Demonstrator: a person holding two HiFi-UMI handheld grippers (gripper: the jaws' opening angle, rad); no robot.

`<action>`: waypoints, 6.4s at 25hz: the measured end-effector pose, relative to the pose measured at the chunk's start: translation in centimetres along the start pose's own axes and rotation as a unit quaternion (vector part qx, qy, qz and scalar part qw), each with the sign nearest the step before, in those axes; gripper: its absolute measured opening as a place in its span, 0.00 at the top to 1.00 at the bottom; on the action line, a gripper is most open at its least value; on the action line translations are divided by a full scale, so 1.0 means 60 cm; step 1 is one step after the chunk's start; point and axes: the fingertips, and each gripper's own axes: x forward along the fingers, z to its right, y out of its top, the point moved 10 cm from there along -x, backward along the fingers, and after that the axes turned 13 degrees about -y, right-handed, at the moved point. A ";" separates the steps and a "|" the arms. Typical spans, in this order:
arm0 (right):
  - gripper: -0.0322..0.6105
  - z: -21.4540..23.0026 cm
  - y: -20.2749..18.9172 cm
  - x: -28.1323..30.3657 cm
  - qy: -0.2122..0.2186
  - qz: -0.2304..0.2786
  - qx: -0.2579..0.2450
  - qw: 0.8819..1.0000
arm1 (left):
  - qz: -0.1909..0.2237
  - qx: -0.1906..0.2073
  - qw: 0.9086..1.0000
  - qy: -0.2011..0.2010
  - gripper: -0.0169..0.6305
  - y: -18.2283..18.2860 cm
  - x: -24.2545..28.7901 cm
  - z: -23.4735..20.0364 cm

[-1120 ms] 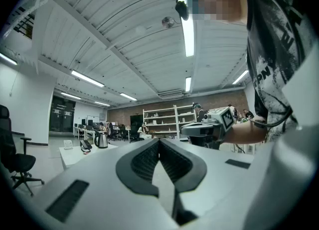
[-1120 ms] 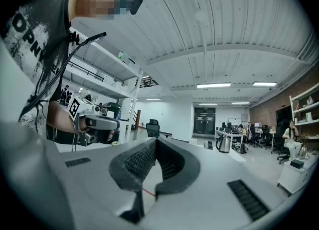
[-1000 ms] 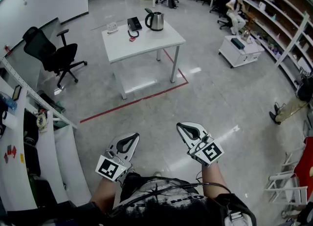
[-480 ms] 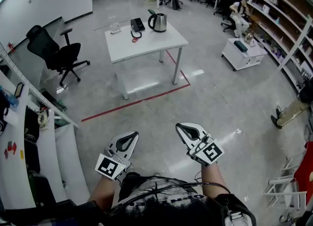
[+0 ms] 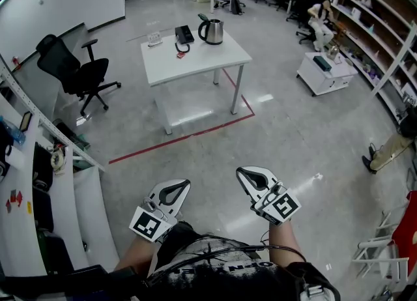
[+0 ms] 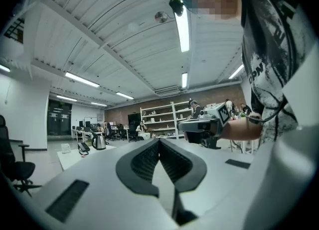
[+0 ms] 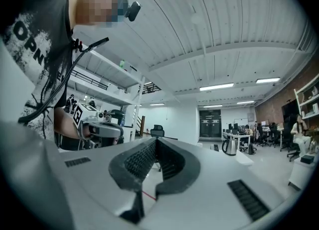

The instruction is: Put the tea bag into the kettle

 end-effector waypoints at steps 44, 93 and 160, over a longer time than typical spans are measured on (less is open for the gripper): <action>0.94 0.120 -0.052 0.526 -0.044 -0.034 -0.011 0.998 | 0.040 -0.031 0.997 -0.052 0.96 -0.105 0.007 -0.570; 0.94 0.661 -0.148 0.819 0.084 -0.028 0.020 0.996 | 0.015 -0.024 0.997 0.068 0.96 -0.109 0.427 -0.902; 0.90 0.771 -0.376 1.427 0.141 -0.221 -0.018 0.965 | 0.008 -0.061 0.996 0.059 0.96 -0.223 0.440 -1.447</action>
